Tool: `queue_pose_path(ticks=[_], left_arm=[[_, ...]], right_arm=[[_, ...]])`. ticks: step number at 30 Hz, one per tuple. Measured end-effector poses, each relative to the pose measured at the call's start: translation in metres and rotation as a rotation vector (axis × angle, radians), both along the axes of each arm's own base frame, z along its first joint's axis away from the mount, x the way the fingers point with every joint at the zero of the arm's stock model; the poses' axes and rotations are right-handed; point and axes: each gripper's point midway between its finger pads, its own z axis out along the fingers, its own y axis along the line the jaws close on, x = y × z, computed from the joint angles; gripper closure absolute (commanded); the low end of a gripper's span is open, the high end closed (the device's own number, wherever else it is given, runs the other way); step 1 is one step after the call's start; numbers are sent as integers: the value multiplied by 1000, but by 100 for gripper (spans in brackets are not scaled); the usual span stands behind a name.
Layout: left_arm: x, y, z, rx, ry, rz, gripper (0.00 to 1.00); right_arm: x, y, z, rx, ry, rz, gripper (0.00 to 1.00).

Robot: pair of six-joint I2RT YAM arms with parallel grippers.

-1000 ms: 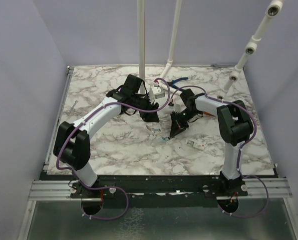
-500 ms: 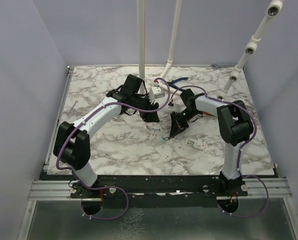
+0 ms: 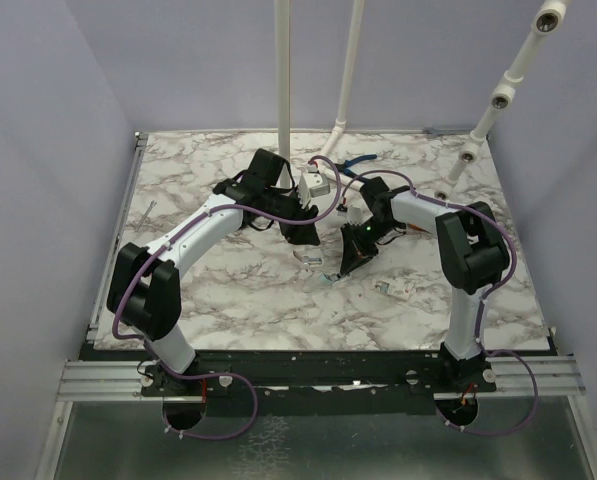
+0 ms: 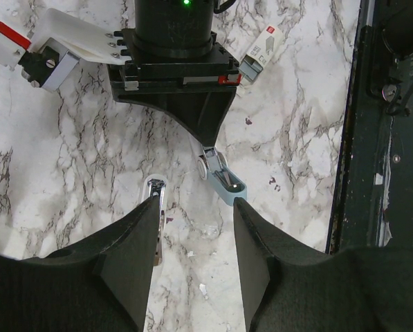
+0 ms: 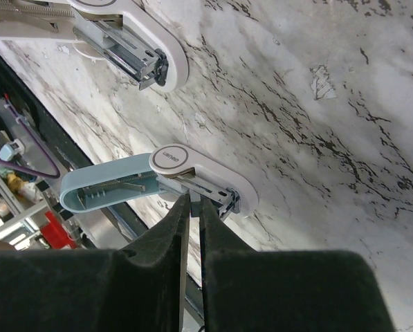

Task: Load the staples into the stapler
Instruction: Install the staple into the stapler.

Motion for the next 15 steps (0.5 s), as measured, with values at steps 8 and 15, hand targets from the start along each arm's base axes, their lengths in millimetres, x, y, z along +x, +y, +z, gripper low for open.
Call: queue_pose_path(ticks=[8, 15], left_arm=[[0, 0, 0, 0, 1, -1, 51], [0, 0, 0, -1, 0, -1, 51]], right_arm=[[1, -3, 0, -12, -23, 3, 86], [1, -3, 0, -14, -27, 3, 85]])
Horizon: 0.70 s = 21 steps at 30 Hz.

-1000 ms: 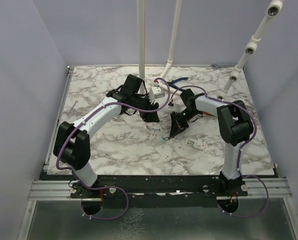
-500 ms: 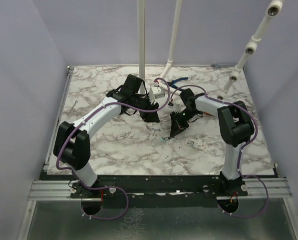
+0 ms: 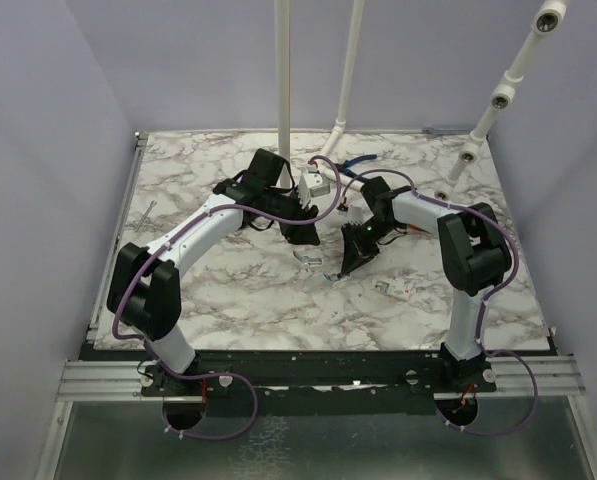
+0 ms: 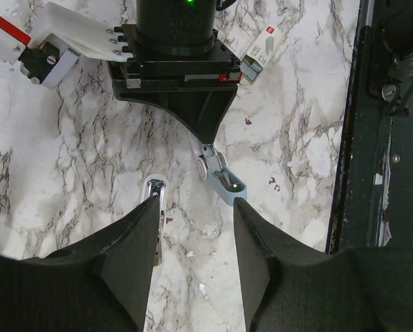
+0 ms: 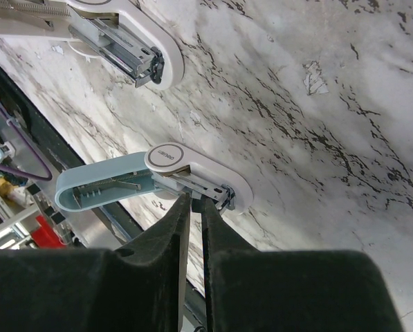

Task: Load the staples into the stapler
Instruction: Install the staple into the stapler.

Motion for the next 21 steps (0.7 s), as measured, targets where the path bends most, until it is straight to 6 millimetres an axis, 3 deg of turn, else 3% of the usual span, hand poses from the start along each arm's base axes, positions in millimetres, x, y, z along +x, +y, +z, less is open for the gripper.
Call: queue_pose_path(ticks=[21], left_arm=[[-2, -2, 0, -1, 2, -7, 51]], right_arm=[[3, -3, 0, -25, -30, 6, 85]])
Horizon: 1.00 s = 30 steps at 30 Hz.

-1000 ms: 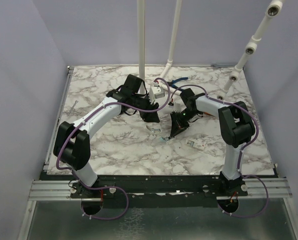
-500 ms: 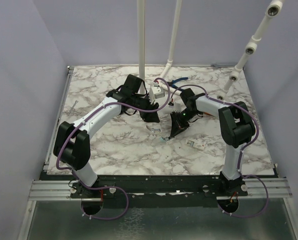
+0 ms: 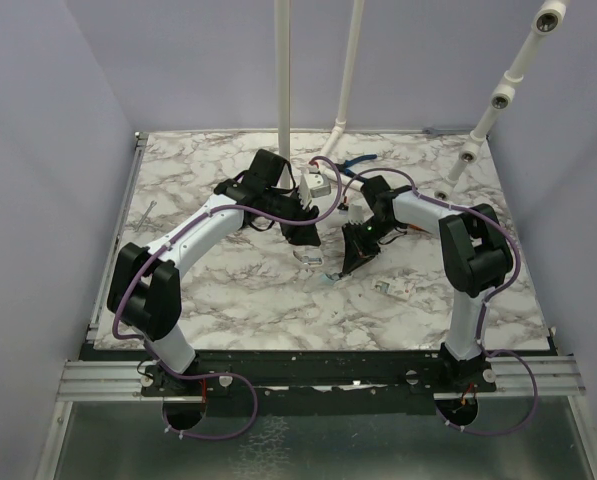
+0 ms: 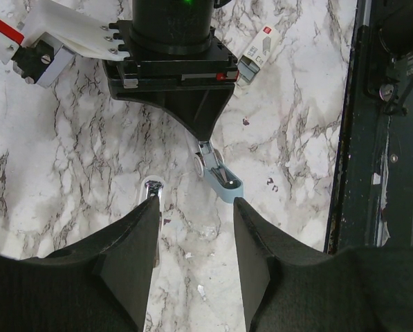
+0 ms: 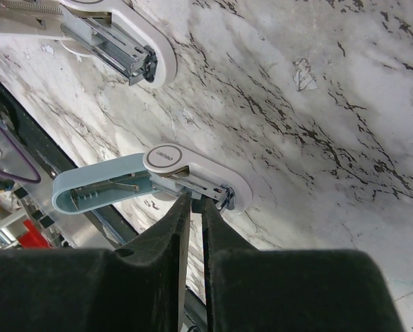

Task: Load the staples into the stapler
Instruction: Install the staple into the stapler.

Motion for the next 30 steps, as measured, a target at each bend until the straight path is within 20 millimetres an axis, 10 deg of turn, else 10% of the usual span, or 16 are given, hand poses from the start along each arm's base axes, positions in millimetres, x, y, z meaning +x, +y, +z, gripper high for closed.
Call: queue_pose_path(ticks=[30], left_arm=[[0, -1, -2, 2, 9, 0, 51]], right_arm=[[3, -3, 3, -31, -52, 19, 85]])
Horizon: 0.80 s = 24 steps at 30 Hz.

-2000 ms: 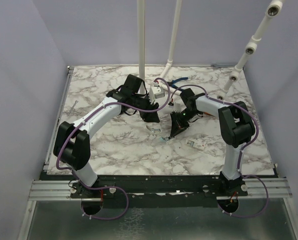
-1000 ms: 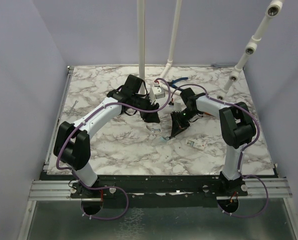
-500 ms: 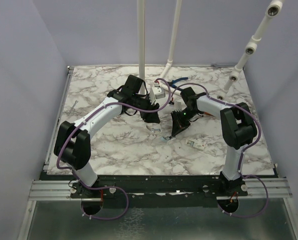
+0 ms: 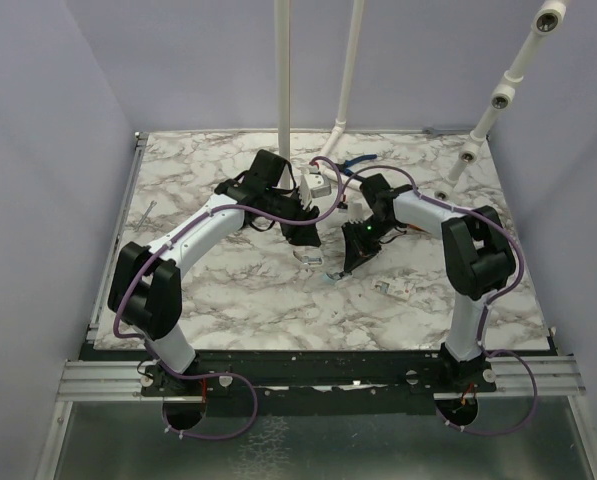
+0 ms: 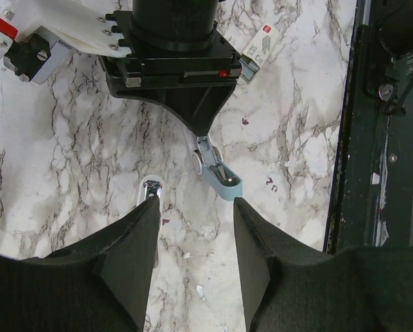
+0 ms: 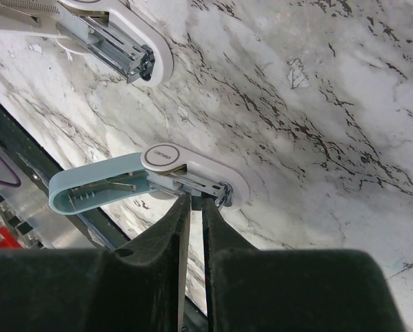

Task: Load the staples into the stapler
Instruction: Install the staple into the stapler.

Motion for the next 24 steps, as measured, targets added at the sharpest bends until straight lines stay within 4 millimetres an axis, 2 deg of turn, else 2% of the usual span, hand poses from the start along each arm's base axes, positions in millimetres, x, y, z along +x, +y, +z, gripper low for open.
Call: queue_pose_path(ticks=[24], left_arm=[[-2, -1, 1, -9, 7, -9, 51]], right_arm=[[3, -1, 6, -49, -106, 48, 85]])
